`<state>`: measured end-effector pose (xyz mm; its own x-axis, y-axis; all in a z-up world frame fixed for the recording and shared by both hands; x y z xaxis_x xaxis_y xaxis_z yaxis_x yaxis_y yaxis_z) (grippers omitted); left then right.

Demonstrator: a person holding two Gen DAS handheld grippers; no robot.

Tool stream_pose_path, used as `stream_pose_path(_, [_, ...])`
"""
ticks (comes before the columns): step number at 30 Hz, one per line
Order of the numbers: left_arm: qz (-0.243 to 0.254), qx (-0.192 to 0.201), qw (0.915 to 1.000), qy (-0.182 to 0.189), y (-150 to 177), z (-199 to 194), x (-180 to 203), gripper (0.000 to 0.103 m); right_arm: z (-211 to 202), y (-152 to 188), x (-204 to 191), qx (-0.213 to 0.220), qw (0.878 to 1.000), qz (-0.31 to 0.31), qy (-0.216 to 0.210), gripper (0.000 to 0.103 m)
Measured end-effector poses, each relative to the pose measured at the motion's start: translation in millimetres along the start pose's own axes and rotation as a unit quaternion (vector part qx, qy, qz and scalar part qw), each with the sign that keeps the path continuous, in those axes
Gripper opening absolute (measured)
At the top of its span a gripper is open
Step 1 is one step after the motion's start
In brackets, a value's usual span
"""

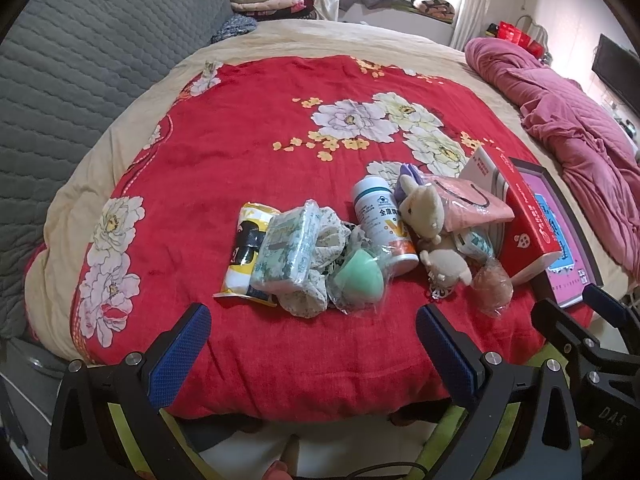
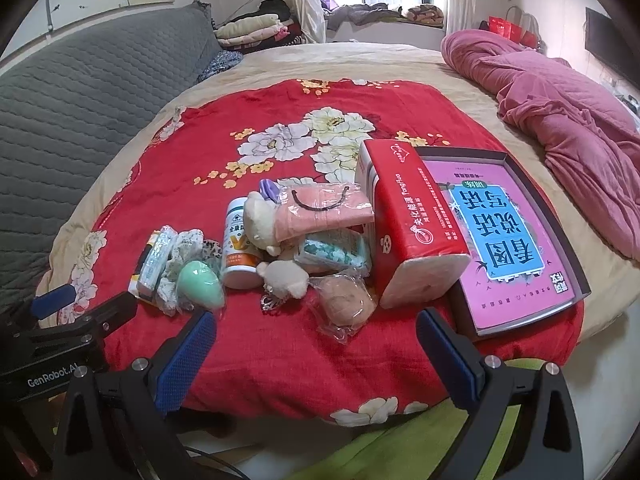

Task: Organize soft objects
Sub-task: 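Move left tool to the green wipes pack while right tool approaches the pink mask bag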

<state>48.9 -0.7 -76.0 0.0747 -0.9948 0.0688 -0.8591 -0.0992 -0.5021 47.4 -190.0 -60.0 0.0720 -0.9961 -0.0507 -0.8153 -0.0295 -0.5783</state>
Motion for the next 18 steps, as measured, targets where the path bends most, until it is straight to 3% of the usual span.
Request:
stream_pose_path(9, [-0.025, 0.0, 0.9997, 0.005, -2.4, 4.0, -18.6, 0.102, 6.2, -2.1, -2.1, -0.004, 1.0, -0.003, -0.005, 0.101])
stream_pose_path(18, [-0.062, -0.03, 0.9976, -0.001, -5.0, 19.3, -56.9, 0.102, 23.4, -19.8, -3.7, -0.009, 1.0, -0.028, 0.002, 0.101])
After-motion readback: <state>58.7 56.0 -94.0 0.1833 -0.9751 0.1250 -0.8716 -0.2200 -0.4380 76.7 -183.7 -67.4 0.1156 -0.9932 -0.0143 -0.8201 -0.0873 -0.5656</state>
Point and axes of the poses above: each gripper's, at about its wrist camera, not at the fingertips, and z roughly the way its jaws point, x to its right, y to its underside, the point moved 9 cm from there along z, roughly the way its jaws point, and after that the axes turned 3 degrees about -x, right-handed, at the moved point
